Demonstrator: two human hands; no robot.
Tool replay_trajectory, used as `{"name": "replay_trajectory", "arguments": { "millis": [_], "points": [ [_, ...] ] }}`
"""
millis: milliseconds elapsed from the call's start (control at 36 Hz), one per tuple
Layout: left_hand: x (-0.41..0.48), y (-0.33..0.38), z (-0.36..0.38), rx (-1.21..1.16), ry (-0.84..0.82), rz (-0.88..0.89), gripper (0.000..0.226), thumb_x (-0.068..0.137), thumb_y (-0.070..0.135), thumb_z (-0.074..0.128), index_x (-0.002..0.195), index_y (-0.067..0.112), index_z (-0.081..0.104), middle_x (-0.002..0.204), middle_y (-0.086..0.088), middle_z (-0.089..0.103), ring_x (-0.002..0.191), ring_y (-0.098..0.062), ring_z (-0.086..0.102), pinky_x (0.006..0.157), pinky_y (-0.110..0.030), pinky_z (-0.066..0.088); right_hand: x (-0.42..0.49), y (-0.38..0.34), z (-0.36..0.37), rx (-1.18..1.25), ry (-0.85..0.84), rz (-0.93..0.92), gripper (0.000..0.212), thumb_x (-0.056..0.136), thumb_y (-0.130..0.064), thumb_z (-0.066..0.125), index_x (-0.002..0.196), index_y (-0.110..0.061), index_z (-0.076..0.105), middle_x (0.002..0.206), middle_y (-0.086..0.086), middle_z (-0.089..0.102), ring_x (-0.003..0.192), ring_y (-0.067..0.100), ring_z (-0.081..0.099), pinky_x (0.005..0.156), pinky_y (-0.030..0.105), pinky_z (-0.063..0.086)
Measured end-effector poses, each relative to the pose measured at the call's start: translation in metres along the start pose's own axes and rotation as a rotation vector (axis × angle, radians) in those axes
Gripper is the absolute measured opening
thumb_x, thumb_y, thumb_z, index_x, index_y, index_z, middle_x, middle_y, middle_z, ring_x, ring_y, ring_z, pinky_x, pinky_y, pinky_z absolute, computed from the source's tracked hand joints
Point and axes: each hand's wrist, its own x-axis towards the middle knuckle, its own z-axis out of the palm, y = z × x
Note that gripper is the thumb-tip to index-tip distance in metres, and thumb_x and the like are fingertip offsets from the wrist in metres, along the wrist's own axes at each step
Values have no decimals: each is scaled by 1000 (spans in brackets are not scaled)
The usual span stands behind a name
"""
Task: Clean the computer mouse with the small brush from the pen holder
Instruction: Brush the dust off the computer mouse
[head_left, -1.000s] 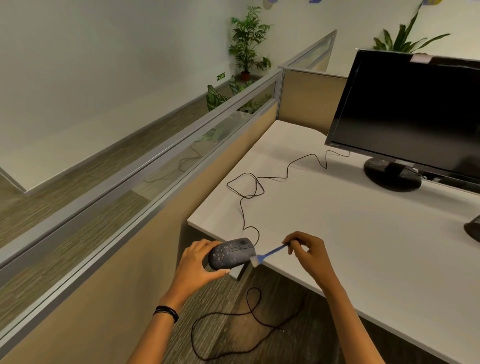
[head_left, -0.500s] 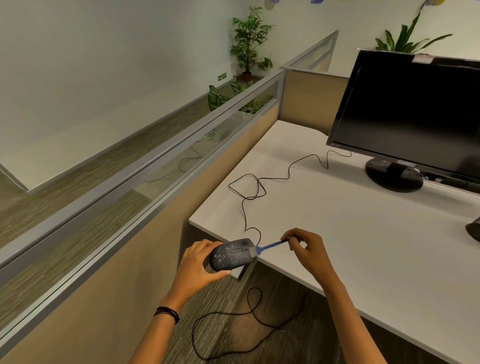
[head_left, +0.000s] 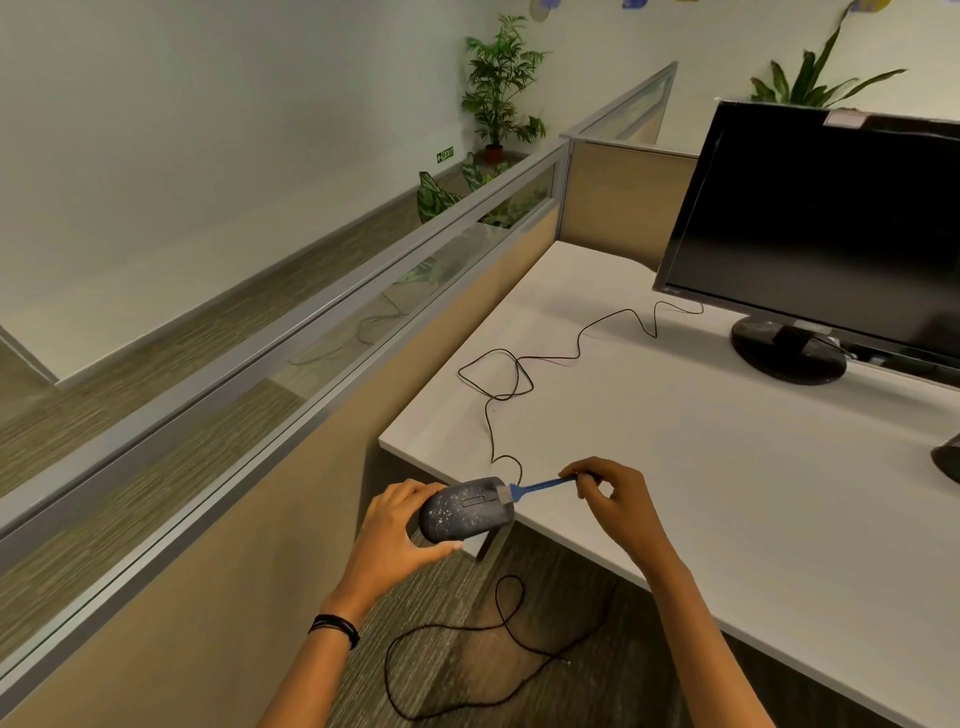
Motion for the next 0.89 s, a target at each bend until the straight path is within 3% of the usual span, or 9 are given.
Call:
{"name": "replay_trajectory", "arguments": {
  "millis": [333,556,667,778,889],
  "points": [
    [2,0,0,4,0,10,74,63,73,56,119,26,52,104,17,47,98,3,38,86,-23,29,-4,-5,-2,-2,-39,-17,22,87,-4,50,84,-18,66,79,-11,64,77,-1,56,66,8,45],
    [1,-2,2,-5,-7,-9,76,63,76,54,119,27,51,105,17,46,99,0,40,87,-25,32,-8,-8,-4,-12,-86,-53,20,87,-5,52,87,-18,68,80,-11,64,79,9,57,68,10,46],
    [1,-1,1,-1,-11,-10,77,62,77,54,120,26,52,106,17,46,100,0,40,87,-22,29,-9,-8,-6,4,-79,-49,24,85,-1,52,79,-19,67,77,-7,66,76,9,57,66,11,47],
    [0,-2,1,-1,-8,-12,75,62,77,54,119,27,51,105,18,46,99,1,40,86,-19,29,-8,-9,-4,4,-62,-62,20,86,-4,53,86,-17,68,80,-11,65,81,8,58,70,9,47],
    [0,-2,0,1,-9,-3,76,62,77,54,119,27,52,106,18,46,99,4,38,86,-17,26,-6,-8,-4,-7,-60,-23,24,83,0,53,75,-19,66,73,-8,65,71,5,57,62,12,46]
  ]
}}
